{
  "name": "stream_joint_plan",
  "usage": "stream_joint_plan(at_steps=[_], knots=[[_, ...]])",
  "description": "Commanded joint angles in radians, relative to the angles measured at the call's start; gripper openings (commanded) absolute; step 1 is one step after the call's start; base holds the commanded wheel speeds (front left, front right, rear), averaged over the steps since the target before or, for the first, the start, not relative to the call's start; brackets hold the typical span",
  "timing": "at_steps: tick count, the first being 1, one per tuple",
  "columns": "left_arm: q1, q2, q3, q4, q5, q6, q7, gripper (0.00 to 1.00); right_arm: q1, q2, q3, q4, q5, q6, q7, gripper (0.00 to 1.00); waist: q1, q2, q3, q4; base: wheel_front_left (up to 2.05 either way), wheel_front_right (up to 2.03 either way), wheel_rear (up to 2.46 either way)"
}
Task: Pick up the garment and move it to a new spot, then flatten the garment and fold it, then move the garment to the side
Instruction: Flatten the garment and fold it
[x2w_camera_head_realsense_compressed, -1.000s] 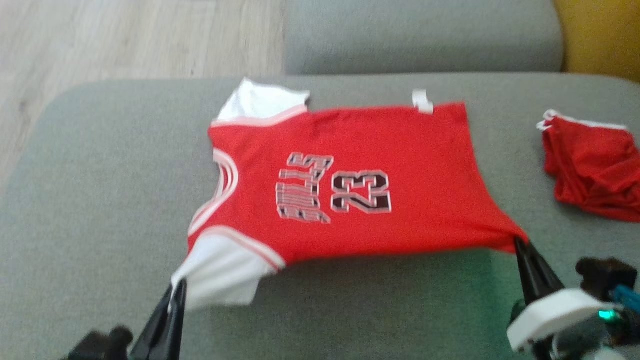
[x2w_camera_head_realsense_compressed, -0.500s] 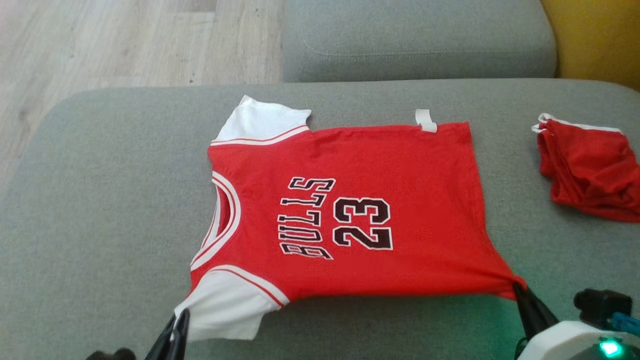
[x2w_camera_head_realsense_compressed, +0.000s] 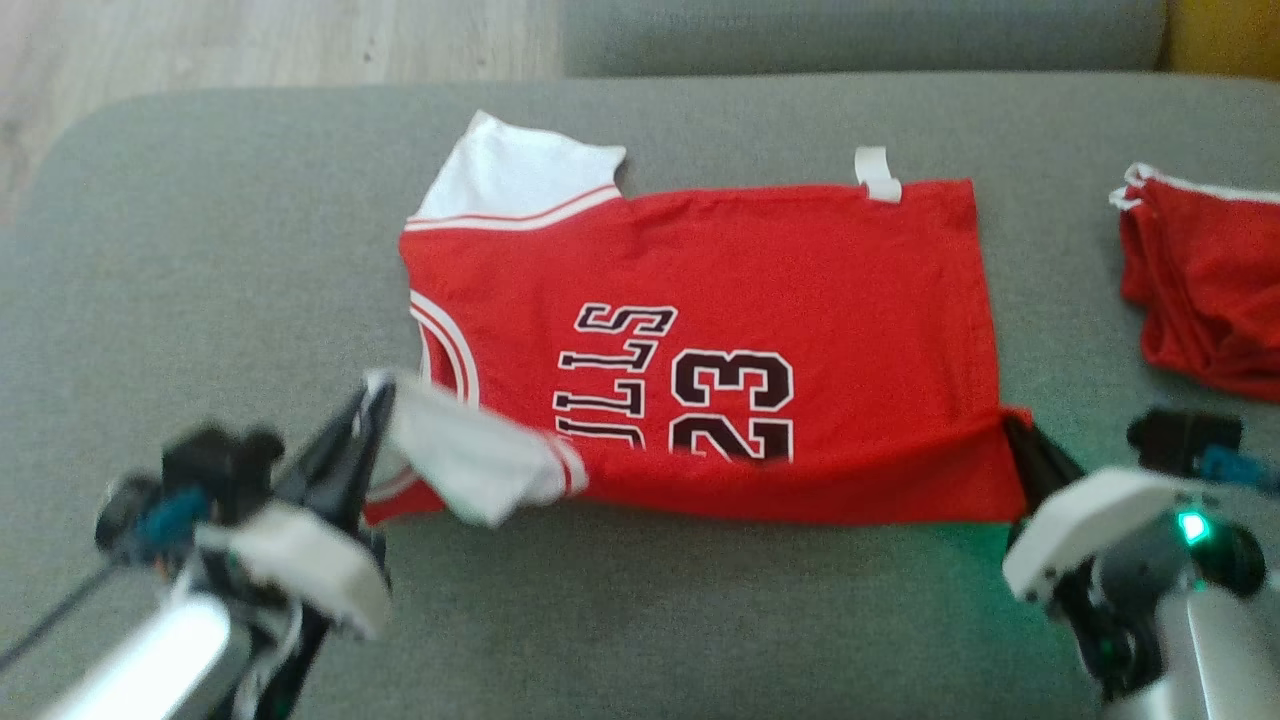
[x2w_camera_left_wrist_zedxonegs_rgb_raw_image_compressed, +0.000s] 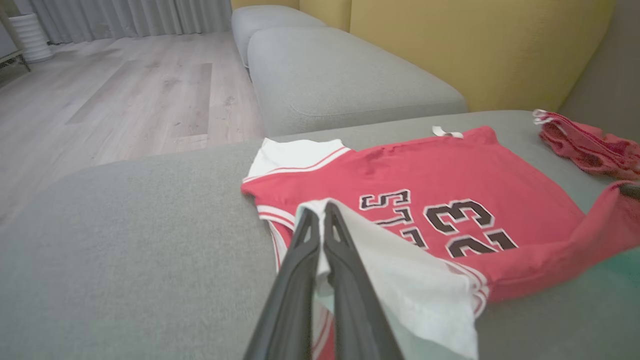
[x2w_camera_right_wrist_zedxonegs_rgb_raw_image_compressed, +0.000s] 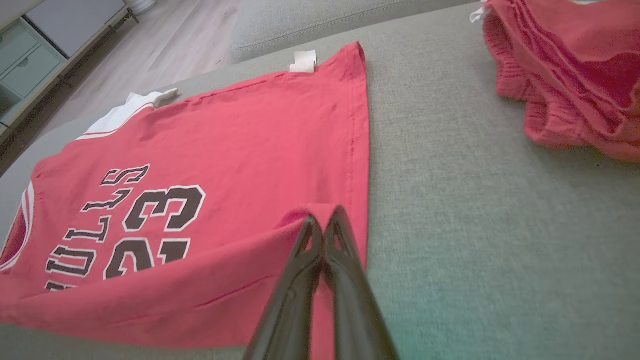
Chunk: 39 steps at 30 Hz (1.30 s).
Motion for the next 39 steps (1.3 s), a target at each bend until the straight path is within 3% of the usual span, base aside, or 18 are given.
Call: stream_joint_plan(at_steps=[1,7,14,15,16,17,24,29,30,33,39], knots=[[-0.095,0.012,0.047,0.007,0.009,-0.018,0.003,0.0,-0.071,-0.009,0.019,-0.02,-0.001,0.003,0.005,0.0,-0.0002,0.0,0.031,-0.009,0.0,0.0,0.0],[-0.273,-0.065,0.05,0.214,0.01,-0.099,-0.002,0.0,-0.224,-0.009,0.014,0.091,-0.029,0.003,0.014,0.0,-0.0002,0.0,0.095,-0.022,0.0,0.0,0.0],[-0.362,-0.14,0.031,0.412,0.009,-0.154,-0.025,0.0,-0.313,-0.009,0.02,0.191,-0.057,0.003,-0.013,0.0,-0.0002,0.0,0.13,-0.028,0.0,0.0,0.0],[-0.367,-0.147,0.032,0.428,0.011,-0.154,-0.037,0.37,-0.319,-0.009,0.017,0.199,-0.058,0.003,-0.027,0.24,-0.0002,0.0,0.131,-0.029,0.0,0.0,0.0],[-0.371,-0.151,0.034,0.438,0.017,-0.155,-0.057,0.93,-0.325,-0.009,0.017,0.205,-0.053,0.003,-0.04,0.7,-0.0002,0.0,0.131,-0.03,0.0,0.0,0.0],[-0.373,-0.155,0.037,0.445,0.022,-0.154,-0.076,1.0,-0.329,-0.009,0.016,0.208,-0.048,0.003,-0.054,1.0,-0.0002,0.0,0.129,-0.03,0.0,0.0,0.0],[-0.323,-0.143,0.07,0.392,0.021,-0.136,-0.179,1.0,-0.298,-0.009,0.009,0.167,-0.06,0.003,-0.145,1.0,-0.0002,0.0,0.095,-0.027,0.0,0.0,0.0],[-0.195,-0.098,0.104,0.268,0.0,-0.075,-0.223,1.0,-0.205,-0.009,-0.008,0.069,-0.074,0.003,-0.195,1.0,-0.0002,0.0,0.059,-0.019,0.0,0.0,0.0],[-0.121,-0.08,0.112,0.213,-0.013,-0.04,-0.231,1.0,-0.157,-0.009,-0.011,0.028,-0.073,0.003,-0.205,1.0,-0.0002,0.0,0.043,-0.017,0.0,0.0,0.0],[-0.01,-0.057,0.119,0.149,-0.041,0.002,-0.231,1.0,-0.088,-0.009,-0.01,-0.024,-0.071,0.003,-0.215,1.0,-0.0002,0.0,0.023,-0.014,0.0,0.0,0.0],[0.12,-0.077,0.105,0.115,-0.099,0.035,-0.226,1.0,0.005,-0.009,-0.004,-0.079,-0.05,0.003,-0.223,1.0,-0.0002,0.0,0.013,-0.016,0.0,0.0,0.0]])
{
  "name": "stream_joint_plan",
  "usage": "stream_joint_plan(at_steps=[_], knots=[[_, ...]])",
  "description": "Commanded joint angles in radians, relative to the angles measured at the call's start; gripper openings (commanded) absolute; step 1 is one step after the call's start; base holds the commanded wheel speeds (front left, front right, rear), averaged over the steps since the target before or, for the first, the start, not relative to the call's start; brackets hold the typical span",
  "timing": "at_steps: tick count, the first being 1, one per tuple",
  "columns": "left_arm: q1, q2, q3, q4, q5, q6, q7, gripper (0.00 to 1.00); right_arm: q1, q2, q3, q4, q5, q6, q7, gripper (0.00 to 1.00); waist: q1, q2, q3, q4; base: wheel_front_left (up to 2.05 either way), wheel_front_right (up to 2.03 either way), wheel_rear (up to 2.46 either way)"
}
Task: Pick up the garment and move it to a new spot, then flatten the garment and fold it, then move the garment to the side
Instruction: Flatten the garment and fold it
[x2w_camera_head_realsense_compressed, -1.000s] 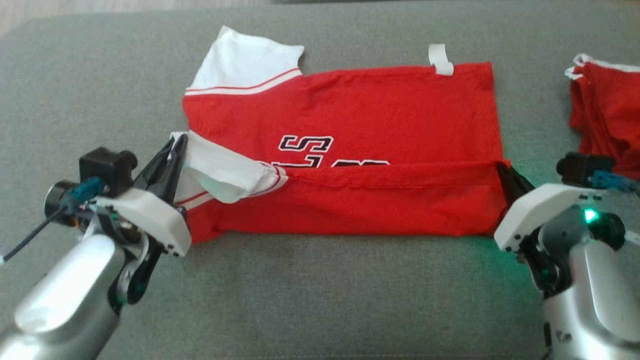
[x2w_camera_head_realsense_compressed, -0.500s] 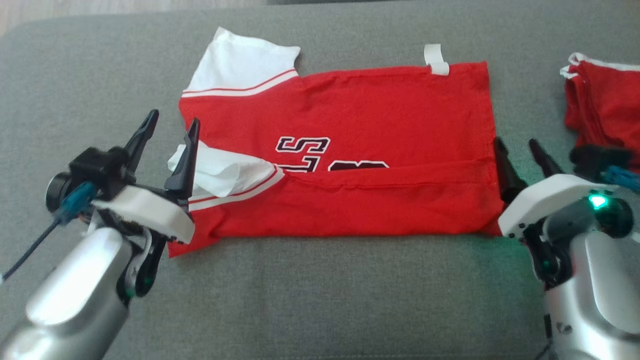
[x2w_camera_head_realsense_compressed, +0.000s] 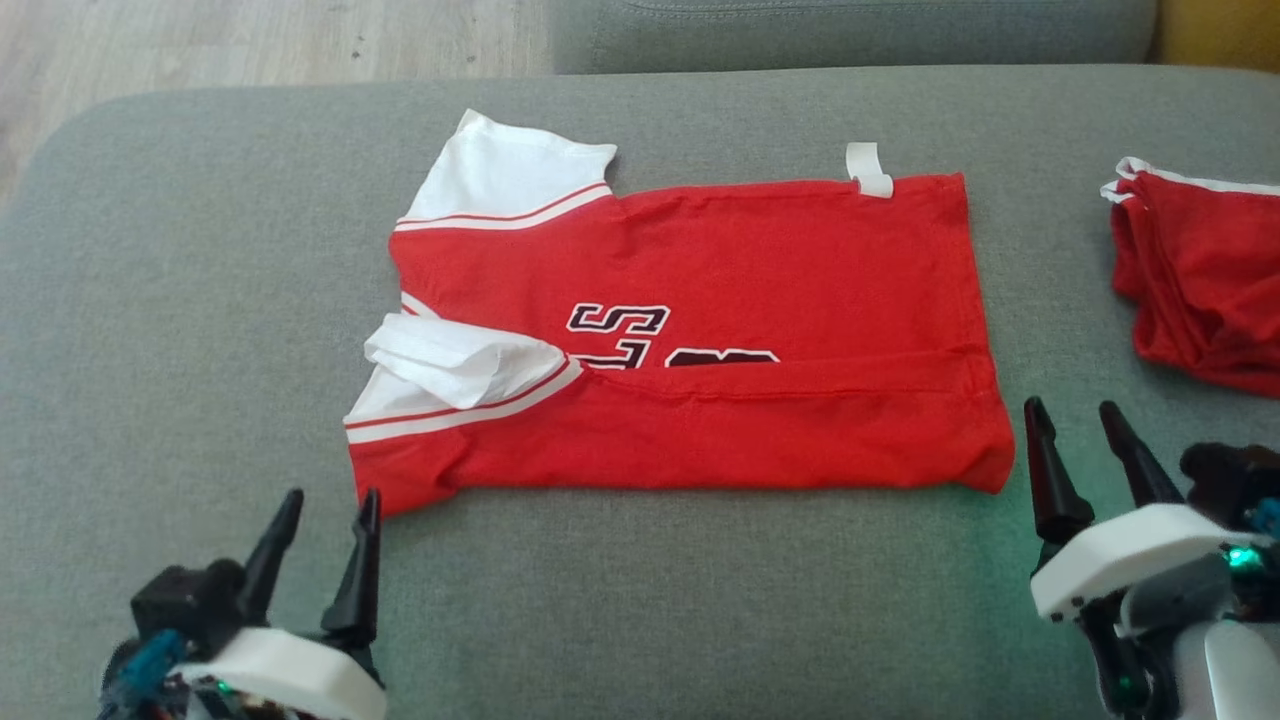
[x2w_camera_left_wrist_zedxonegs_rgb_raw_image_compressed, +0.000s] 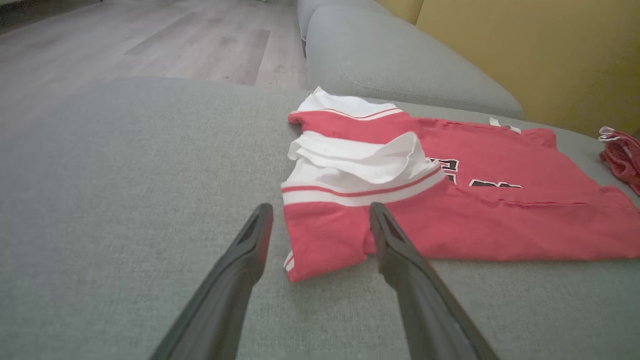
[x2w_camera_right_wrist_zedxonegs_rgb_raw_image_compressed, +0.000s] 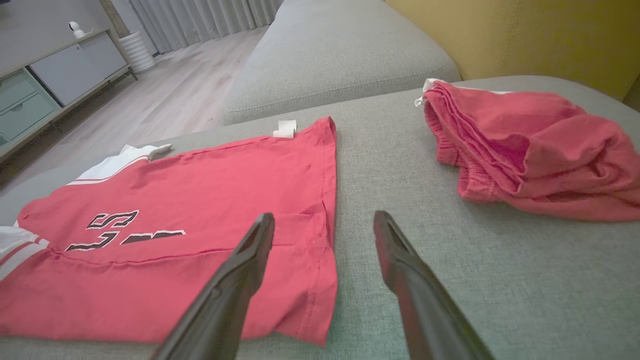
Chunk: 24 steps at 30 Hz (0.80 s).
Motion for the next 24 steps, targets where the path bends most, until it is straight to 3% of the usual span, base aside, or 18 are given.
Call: stream_joint_plan(at_steps=[1,18,19,21,24], knots=[[-0.048,0.01,0.042,-0.016,-0.016,0.001,-0.005,1.0,-0.018,-0.006,0.03,-0.046,0.004,0.003,-0.011,1.0,0.0002,0.0,0.006,-0.004,0.0,0.0,0.0],[-0.173,-0.096,0.038,0.292,-0.133,-0.098,0.083,0.98,-0.062,-0.006,0.054,-0.016,-0.011,0.003,0.02,1.0,0.0002,0.0,0.105,-0.043,0.0,0.0,0.0],[-0.174,-0.099,0.035,0.299,-0.136,-0.103,0.088,0.78,-0.063,-0.006,0.056,-0.008,-0.01,0.003,0.021,1.0,0.0002,0.0,0.108,-0.043,0.0,0.0,0.0],[-0.176,-0.106,0.031,0.31,-0.142,-0.111,0.093,0.04,-0.066,-0.006,0.057,0.012,-0.008,0.003,0.024,1.0,0.0002,0.0,0.112,-0.043,0.0,0.0,0.0],[-0.181,-0.113,0.023,0.319,-0.143,-0.123,0.097,0.0,-0.069,-0.006,0.068,0.045,-0.006,0.003,0.03,1.0,0.0002,0.0,0.115,-0.038,0.0,0.0,0.0]])
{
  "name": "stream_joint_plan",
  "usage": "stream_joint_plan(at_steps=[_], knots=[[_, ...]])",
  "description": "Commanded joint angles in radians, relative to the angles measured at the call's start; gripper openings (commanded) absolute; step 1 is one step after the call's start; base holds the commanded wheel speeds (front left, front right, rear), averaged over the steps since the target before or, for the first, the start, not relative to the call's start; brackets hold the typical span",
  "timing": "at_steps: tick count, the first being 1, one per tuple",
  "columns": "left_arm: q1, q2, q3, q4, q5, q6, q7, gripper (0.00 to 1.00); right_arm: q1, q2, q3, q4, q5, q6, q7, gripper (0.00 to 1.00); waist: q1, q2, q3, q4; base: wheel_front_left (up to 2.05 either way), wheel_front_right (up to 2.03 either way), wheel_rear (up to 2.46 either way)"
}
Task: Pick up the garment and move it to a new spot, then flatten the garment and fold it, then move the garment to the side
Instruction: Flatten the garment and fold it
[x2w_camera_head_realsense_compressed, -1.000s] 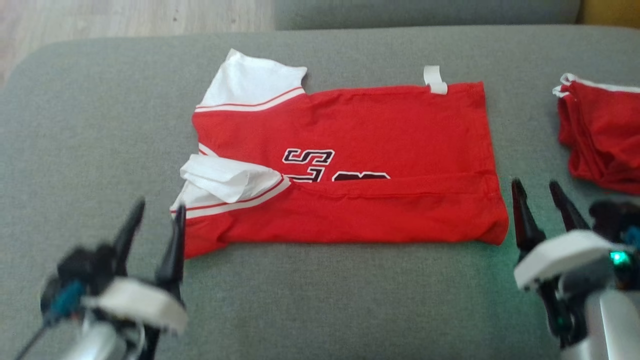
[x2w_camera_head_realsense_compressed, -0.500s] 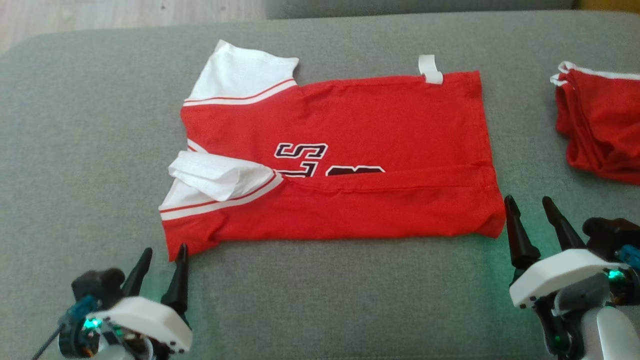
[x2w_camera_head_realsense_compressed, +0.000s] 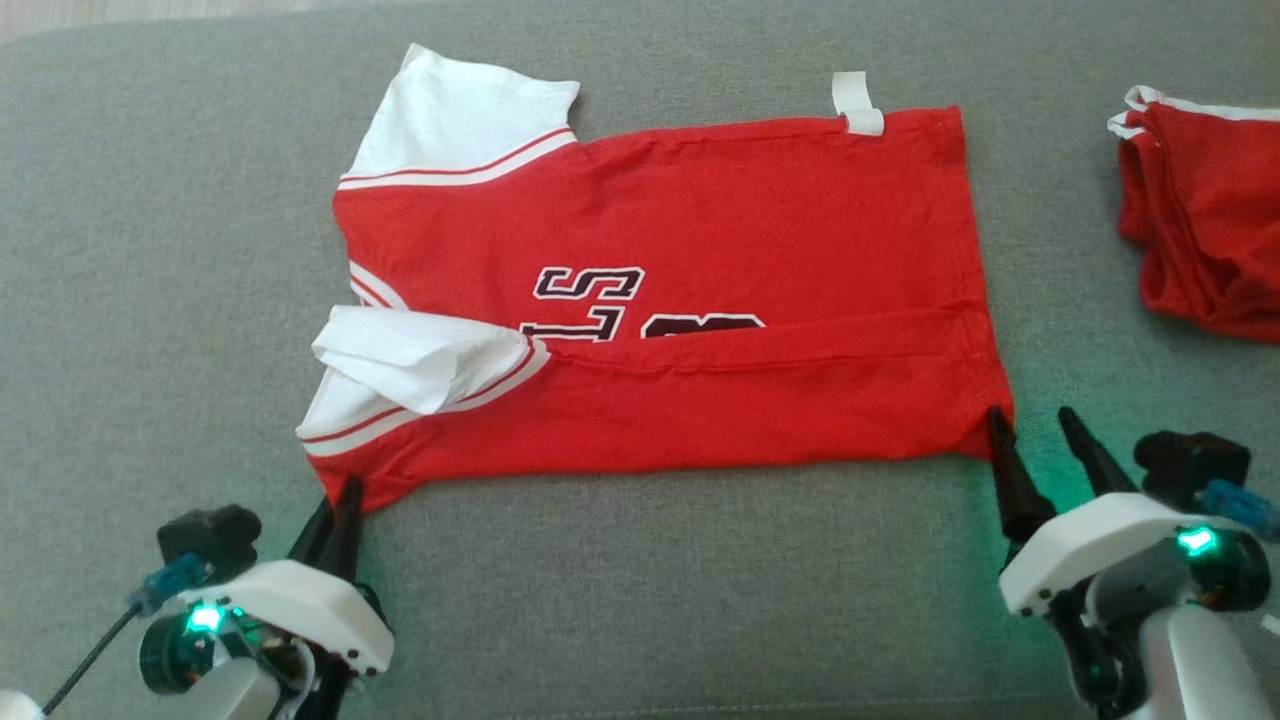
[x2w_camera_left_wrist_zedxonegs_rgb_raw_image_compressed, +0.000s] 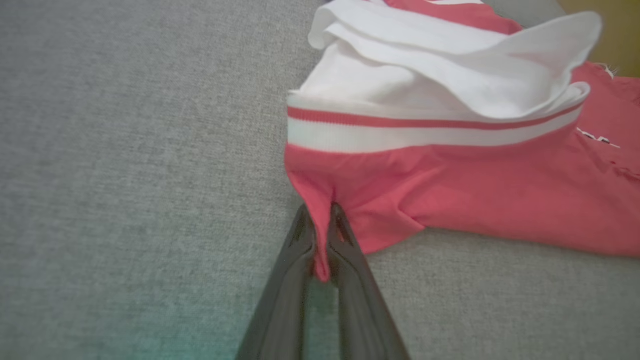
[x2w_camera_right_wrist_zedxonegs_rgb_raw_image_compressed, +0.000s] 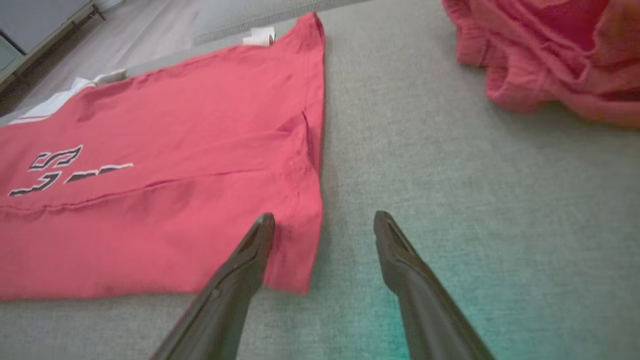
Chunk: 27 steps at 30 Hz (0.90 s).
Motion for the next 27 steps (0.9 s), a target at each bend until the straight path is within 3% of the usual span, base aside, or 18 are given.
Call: stream_joint_plan(at_steps=[1,8,9,11,18,27], knots=[[-0.035,0.016,0.023,-0.004,-0.005,-0.006,0.0,0.0,-0.031,-0.007,0.035,-0.019,0.007,0.003,0.004,1.0,-0.0001,0.0,0.001,0.004,0.0,0.0,0.0],[-0.048,0.014,0.021,-0.005,0.009,-0.015,-0.025,0.0,-0.054,-0.007,0.072,0.081,0.025,0.003,0.015,0.99,-0.0001,0.0,-0.003,0.016,0.0,0.0,0.0],[-0.049,0.015,0.021,-0.008,0.012,-0.015,-0.029,0.0,-0.062,-0.007,0.076,0.099,0.034,0.003,0.015,0.6,-0.0001,0.0,-0.006,0.019,0.0,0.0,0.0],[-0.051,0.022,0.02,-0.02,0.02,-0.014,-0.035,0.0,-0.077,-0.007,0.081,0.132,0.059,0.003,0.009,0.0,-0.0001,0.0,-0.014,0.024,0.0,0.0,0.0],[-0.058,0.075,0.015,-0.083,0.053,-0.003,-0.025,0.0,-0.133,-0.007,0.065,0.188,0.068,0.003,-0.019,0.0,-0.0001,0.0,-0.049,0.031,0.0,0.0,0.0],[-0.041,0.241,0.029,-0.354,0.102,0.069,0.066,0.0,-0.132,-0.007,0.0,0.106,0.092,0.003,0.044,0.0,-0.0001,0.0,-0.111,0.027,0.0,0.0,0.0]])
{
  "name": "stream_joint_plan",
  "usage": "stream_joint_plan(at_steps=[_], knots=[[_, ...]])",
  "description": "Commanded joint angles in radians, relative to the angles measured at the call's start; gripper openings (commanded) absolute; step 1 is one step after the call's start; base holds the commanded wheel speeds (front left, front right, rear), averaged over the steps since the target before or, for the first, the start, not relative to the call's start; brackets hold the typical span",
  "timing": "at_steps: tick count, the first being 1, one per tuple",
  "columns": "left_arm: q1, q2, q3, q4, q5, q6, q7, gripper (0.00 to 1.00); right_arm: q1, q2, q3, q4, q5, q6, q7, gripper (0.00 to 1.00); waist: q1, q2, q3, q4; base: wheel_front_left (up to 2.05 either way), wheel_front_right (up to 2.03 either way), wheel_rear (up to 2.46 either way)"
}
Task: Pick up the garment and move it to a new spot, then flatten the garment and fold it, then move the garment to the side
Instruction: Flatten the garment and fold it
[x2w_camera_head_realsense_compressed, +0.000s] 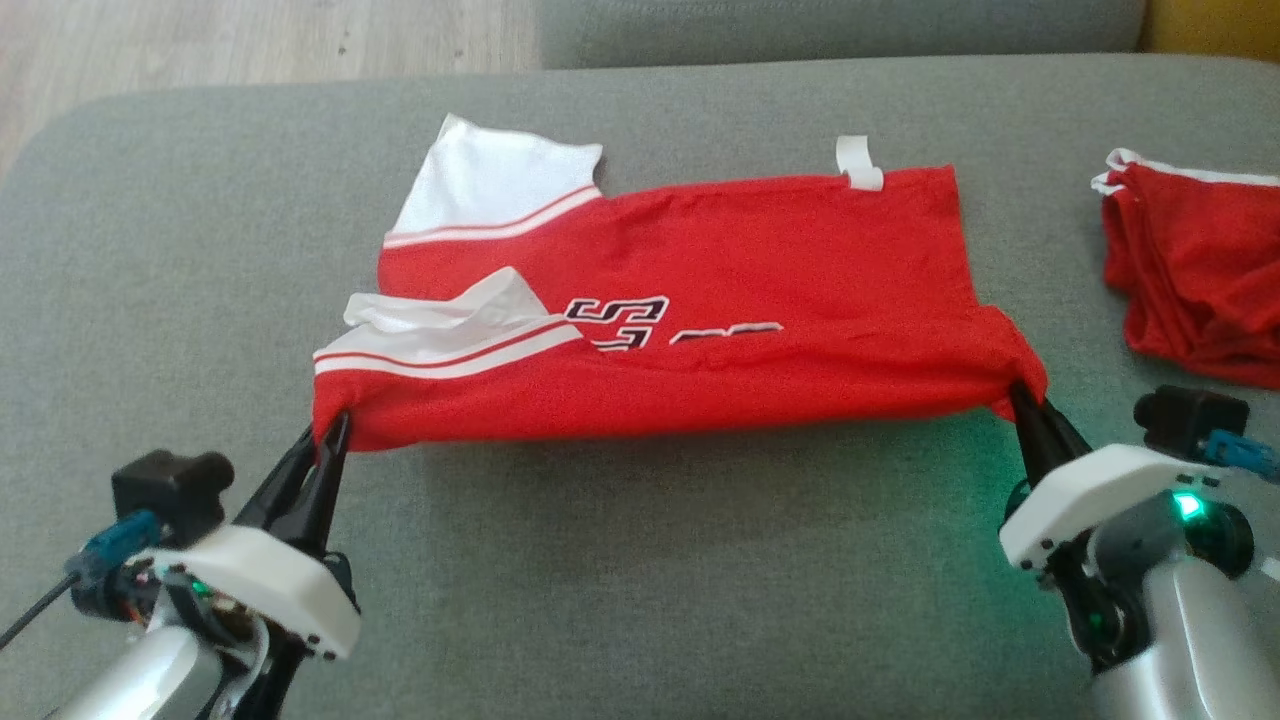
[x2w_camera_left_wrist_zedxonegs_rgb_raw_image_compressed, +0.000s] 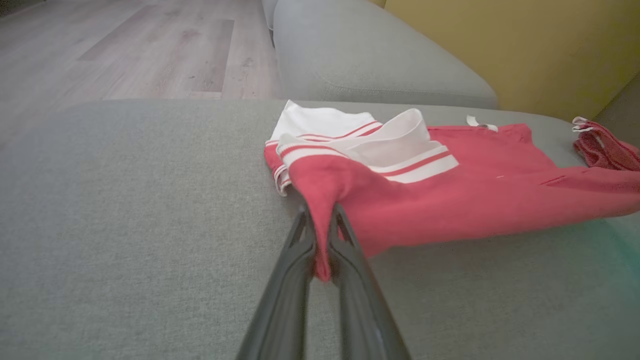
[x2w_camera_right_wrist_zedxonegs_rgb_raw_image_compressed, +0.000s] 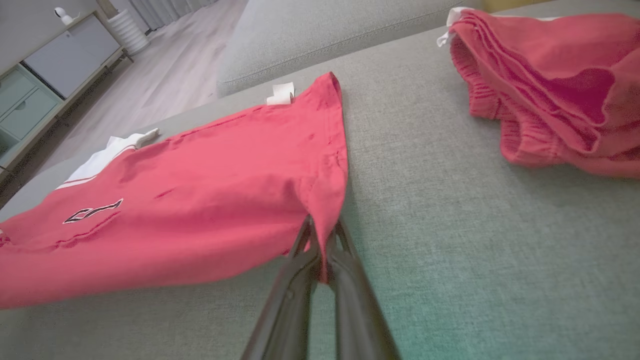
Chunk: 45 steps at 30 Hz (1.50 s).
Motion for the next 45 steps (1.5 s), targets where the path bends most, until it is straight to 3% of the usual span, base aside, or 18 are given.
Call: stream_joint_plan(at_steps=[1,5,10,16,17,18,19,20,21,22,23,30,37,40,45], knots=[[-0.018,0.07,0.053,-0.086,0.009,0.022,0.02,0.0,0.008,-0.006,0.015,-0.064,0.01,0.003,0.031,0.0,0.0,0.0,-0.015,-0.002,0.0,0.0,0.0],[0.058,0.119,0.042,-0.207,-0.008,0.068,0.072,0.0,0.099,-0.006,0.01,-0.14,0.013,0.003,0.085,0.0,0.0,0.0,-0.025,-0.008,0.0,0.0,0.0],[0.162,0.106,0.039,-0.244,-0.037,0.122,0.048,0.0,0.189,-0.006,0.01,-0.185,0.038,0.003,0.092,0.0,0.0,0.0,-0.024,-0.019,0.0,0.0,0.0],[0.236,0.059,0.047,-0.19,-0.081,0.119,-0.017,0.0,0.229,-0.006,0.02,-0.185,0.045,0.003,0.084,0.0,0.0,0.0,-0.013,-0.029,0.0,0.0,0.0],[0.241,0.051,0.048,-0.174,-0.086,0.115,-0.026,0.0,0.23,-0.006,0.02,-0.181,0.044,0.003,0.081,0.04,0.0,0.0,-0.012,-0.03,0.0,0.0,0.0],[0.244,0.045,0.05,-0.158,-0.09,0.111,-0.034,0.0,0.231,-0.006,0.017,-0.176,0.04,0.003,0.078,0.36,0.0,0.0,-0.011,-0.03,0.0,0.0,0.0],[0.246,0.039,0.053,-0.143,-0.093,0.108,-0.043,0.0,0.232,-0.006,0.015,-0.17,0.033,0.003,0.075,0.77,0.0,0.0,-0.011,-0.03,0.0,0.0,0.0],[0.247,0.035,0.056,-0.129,-0.096,0.104,-0.051,0.23,0.232,-0.006,0.013,-0.166,0.028,0.003,0.072,1.0,0.0,0.0,-0.011,-0.03,0.0,0.0,0.0],[0.247,0.032,0.058,-0.116,-0.098,0.098,-0.057,0.43,0.231,-0.006,0.01,-0.163,0.025,0.003,0.067,1.0,0.0,0.0,-0.011,-0.03,0.0,0.0,0.0],[0.246,0.03,0.061,-0.105,-0.099,0.094,-0.064,0.94,0.231,-0.006,0.008,-0.16,0.023,0.003,0.063,1.0,0.0,0.0,-0.011,-0.03,0.0,0.0,0.0],[0.244,0.03,0.064,-0.094,-0.098,0.091,-0.072,1.0,0.23,-0.006,0.005,-0.16,0.02,0.003,0.059,1.0,0.0,0.0,-0.012,-0.03,0.0,0.0,0.0],[0.201,0.069,0.082,-0.087,-0.068,0.076,-0.082,1.0,0.219,-0.006,-0.021,-0.184,0.008,0.003,0.039,1.0,0.0,0.0,-0.006,-0.034,0.0,0.0,0.0],[-0.08,0.215,0.149,-0.139,0.008,0.042,0.048,1.0,0.11,-0.006,-0.007,-0.28,-0.029,0.003,0.05,1.0,0.0,0.0,0.053,-0.062,0.0,0.0,0.0],[-0.225,0.25,0.161,-0.127,0.029,0.003,0.125,1.0,0.046,-0.006,0.025,-0.316,-0.044,0.003,0.068,1.0,0.0,0.0,0.095,-0.089,0.0,0.0,0.0],[-0.435,0.259,0.132,-0.051,0.049,-0.11,0.251,1.0,-0.063,-0.006,0.091,-0.348,-0.05,0.003,0.087,1.0,0.0,0.0,0.182,-0.146,0.0,0.0,0.0]])
